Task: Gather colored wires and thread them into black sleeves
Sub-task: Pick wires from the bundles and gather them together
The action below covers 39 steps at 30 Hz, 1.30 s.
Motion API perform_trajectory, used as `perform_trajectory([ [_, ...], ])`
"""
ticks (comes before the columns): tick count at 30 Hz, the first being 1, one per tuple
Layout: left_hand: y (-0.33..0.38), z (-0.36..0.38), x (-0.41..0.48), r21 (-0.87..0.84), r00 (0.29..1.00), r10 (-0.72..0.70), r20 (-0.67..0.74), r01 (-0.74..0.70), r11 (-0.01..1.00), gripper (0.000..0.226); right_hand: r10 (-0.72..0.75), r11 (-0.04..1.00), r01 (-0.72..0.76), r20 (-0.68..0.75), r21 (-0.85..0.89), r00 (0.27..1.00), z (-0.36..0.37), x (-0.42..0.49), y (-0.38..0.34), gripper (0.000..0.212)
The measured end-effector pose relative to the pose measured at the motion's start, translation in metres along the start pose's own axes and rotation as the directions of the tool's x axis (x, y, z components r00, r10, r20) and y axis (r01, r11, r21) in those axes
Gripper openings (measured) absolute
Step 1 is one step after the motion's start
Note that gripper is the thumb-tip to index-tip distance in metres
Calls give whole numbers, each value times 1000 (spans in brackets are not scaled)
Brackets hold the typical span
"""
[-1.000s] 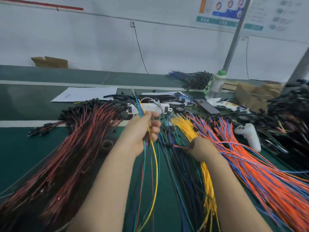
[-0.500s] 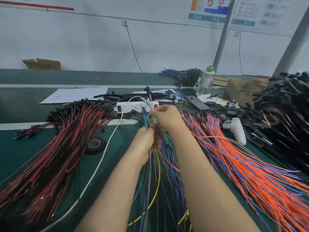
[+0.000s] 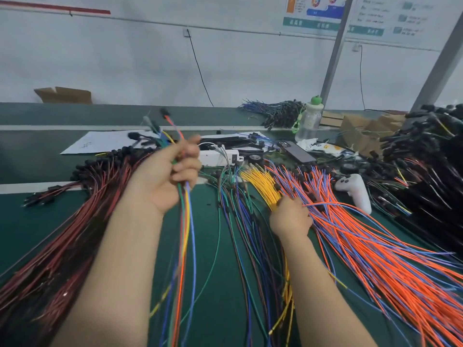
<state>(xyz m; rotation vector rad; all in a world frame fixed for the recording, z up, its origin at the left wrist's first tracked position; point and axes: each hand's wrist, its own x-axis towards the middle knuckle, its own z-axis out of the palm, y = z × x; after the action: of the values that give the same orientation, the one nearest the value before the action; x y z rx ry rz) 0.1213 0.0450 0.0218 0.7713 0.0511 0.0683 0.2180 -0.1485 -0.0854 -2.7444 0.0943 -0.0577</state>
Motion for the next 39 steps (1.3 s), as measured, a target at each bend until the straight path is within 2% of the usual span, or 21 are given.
perform_trajectory([
  [5, -42, -16, 11, 137, 994, -88, -57, 96, 986, 21, 36, 999, -37, -62, -13, 997, 1, 5, 0, 30],
  [8, -56, -25, 14, 122, 993, -114, -30, 117, 986, 20, 39, 999, -40, -76, -11, 996, -2, 7, 2, 24],
  [12, -65, -30, 14, 82, 989, -144, -12, 145, 986, 21, 46, 999, -48, -51, -26, 998, -3, 8, 0, 26],
  [16, -71, -29, 15, 92, 979, -152, -136, 165, 982, 20, 52, 998, -51, -23, 35, 998, -4, 9, 0, 19],
  [19, -65, -30, 14, -22, 971, -179, -160, 178, 984, 24, 31, 996, -31, 1, 83, 1000, -4, 11, 3, 9],
  [21, -50, -26, 11, -136, 982, -165, -97, 151, 979, 26, 14, 993, -17, 30, 116, 999, -6, 11, 4, 19],
  [23, -32, -15, 7, -201, 995, -98, -22, 91, 975, 24, -66, 979, 66, -9, 195, 998, -15, 7, -3, 33],
  [24, -24, -8, 6, -198, 999, -51, 3, 51, 979, 25, -118, 945, 118, -19, 305, 993, -23, 2, -10, 40],
  [25, -19, 0, 6, -160, 1000, -1, 12, 3, 987, 26, -169, 866, 134, 29, 483, 985, -31, -5, -21, 48],
  [26, -17, 8, 8, -76, 999, 53, -2, -53, 996, 28, -252, 731, 81, 157, 678, 955, -40, -17, -35, 55],
  [27, -17, 14, 11, 71, 992, 123, -34, -120, 990, 30, -386, 577, -33, 308, 816, 870, -49, -29, -47, 61],
  [28, -18, 21, 13, 281, 977, 205, -60, -181, 942, 31, -527, 454, -152, 402, 878, 749, -54, -42, -58, 62],
  [29, -18, 25, 15, 506, 956, 284, -72, -211, 837, 31, -637, 387, -216, 429, 896, 640, -58, -53, -66, 58],
  [30, -18, 29, 16, 690, 939, 337, -64, -202, 695, 32, -707, 334, -243, 412, 911, 575, -59, -62, -73, 49],
  [31, -17, 30, 17, 806, 939, 342, -42, -171, 567, 32, -735, 284, -259, 383, 923, 560, -57, -69, -79, 38],
  [32, -15, 30, 17, 861, 951, 309, -22, -139, 488, 32, -732, 234, -288, 363, 929, 577, -56, -75, -85, 32],
  [34, -13, 31, 17, 880, 974, 225, 7, -113, 461, 35, -661, 142, -308, 321, 941, 678, -53, -81, -93, 34],
  [35, -14, 33, 15, 859, 982, 189, 8, -104, 502, 39, -602, 93, -285, 282, 954, 747, -52, -80, -96, 37],
  [37, -22, 35, 7, 752, 998, 69, 9, -52, 657, 45, -471, -44, -252, 202, 967, 859, -58, -73, -101, 41],
  [39, -36, 33, -1, 636, 994, -95, 56, 38, 771, 43, -367, -223, -256, 162, 941, 916, -70, -59, -102, 44],
])
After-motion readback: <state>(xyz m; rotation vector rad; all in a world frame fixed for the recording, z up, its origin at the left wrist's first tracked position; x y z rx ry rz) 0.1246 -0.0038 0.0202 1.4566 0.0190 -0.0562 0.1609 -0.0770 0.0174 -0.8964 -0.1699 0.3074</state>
